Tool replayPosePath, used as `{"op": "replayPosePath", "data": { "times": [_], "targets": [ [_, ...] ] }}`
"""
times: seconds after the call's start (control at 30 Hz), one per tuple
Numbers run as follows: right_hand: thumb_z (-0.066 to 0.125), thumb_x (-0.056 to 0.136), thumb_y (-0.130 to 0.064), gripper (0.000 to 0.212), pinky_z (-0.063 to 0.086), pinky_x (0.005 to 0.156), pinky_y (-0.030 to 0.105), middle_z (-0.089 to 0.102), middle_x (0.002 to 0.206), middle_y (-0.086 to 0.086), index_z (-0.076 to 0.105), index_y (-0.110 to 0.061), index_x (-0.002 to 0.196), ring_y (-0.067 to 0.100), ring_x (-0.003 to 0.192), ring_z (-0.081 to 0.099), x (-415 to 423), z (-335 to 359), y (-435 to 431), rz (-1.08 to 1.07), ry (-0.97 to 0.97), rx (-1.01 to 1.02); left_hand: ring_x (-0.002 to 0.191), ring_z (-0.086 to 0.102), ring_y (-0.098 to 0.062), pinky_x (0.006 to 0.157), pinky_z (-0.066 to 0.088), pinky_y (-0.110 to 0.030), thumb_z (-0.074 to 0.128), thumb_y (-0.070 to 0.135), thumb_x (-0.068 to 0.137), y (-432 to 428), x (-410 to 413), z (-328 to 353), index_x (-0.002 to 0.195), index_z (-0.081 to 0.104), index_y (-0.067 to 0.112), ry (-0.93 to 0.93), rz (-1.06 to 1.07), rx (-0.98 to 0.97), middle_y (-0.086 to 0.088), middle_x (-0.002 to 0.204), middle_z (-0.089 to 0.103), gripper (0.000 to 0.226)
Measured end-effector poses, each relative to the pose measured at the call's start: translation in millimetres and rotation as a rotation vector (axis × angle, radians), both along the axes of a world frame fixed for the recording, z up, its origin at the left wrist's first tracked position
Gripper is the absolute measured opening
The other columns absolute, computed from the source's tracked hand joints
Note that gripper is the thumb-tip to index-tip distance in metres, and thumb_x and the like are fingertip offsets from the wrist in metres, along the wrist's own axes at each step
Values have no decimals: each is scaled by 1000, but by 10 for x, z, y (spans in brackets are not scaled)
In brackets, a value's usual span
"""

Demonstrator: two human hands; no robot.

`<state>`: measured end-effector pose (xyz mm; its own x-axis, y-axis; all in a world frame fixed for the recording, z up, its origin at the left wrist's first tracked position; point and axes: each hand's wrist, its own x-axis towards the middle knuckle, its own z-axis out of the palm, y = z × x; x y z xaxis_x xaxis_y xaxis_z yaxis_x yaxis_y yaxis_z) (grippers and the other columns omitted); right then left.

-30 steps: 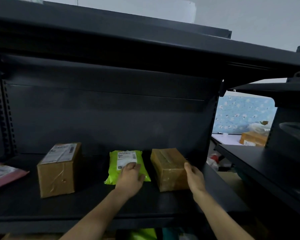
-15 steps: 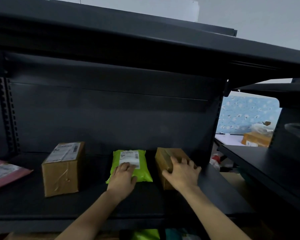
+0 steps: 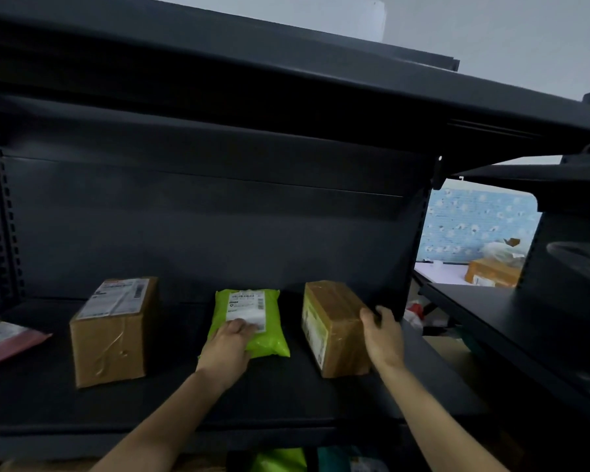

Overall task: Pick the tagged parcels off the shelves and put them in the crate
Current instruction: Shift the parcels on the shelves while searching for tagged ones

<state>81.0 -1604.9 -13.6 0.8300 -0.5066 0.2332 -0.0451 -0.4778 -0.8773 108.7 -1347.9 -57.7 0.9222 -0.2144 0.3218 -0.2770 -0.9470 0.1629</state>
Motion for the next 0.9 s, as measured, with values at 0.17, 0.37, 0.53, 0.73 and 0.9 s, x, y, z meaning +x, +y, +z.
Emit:
{"op": "replayPosePath", "data": {
  "times": [0.17, 0.37, 0.53, 0.73, 0.9],
  "targets": [
    [35, 74, -79, 84, 28, 103, 50, 27, 148, 13, 25, -31, 142, 36, 132, 27, -84, 143, 314, 32, 243, -802, 133, 36, -18, 108, 33, -29, 52, 22, 90, 3, -10, -8, 141, 38, 29, -26, -7, 19, 4, 144, 40, 53],
    [55, 81, -49, 58, 40, 95, 39, 47, 128, 16, 43, -29, 134, 38, 113, 46, -33, 91, 158, 80, 92, -268, 125, 45, -19, 99, 42, -29, 48, 15, 90, 58, -39, -36, 134, 47, 22, -34, 7, -3, 1, 135, 49, 44],
    [56, 86, -25, 22, 53, 73, 35, 69, 103, 6, 61, -24, 108, 22, 95, 65, -88, -183, 101, 245, -122, 714, 108, 56, -23, 80, 48, -33, 43, 6, 90, 26, -50, -14, 112, 56, 12, -20, 54, 33, -5, 116, 57, 27],
    [56, 87, -28, 20, 53, 83, 40, 69, 99, 5, 60, -26, 107, 23, 94, 65, -54, -353, 137, 219, -129, 743, 103, 57, -23, 76, 49, -32, 42, 4, 90, 21, -69, 2, 109, 58, 11, -19, 56, 34, -6, 112, 57, 26],
    [54, 89, -42, 13, 48, 90, 39, 64, 95, -1, 56, -29, 86, 17, 90, 61, 27, -330, 125, 183, -35, 621, 106, 57, -22, 81, 50, -31, 42, 4, 90, 40, -113, 0, 110, 58, 11, -17, 37, -4, -5, 117, 56, 26]
  ]
}}
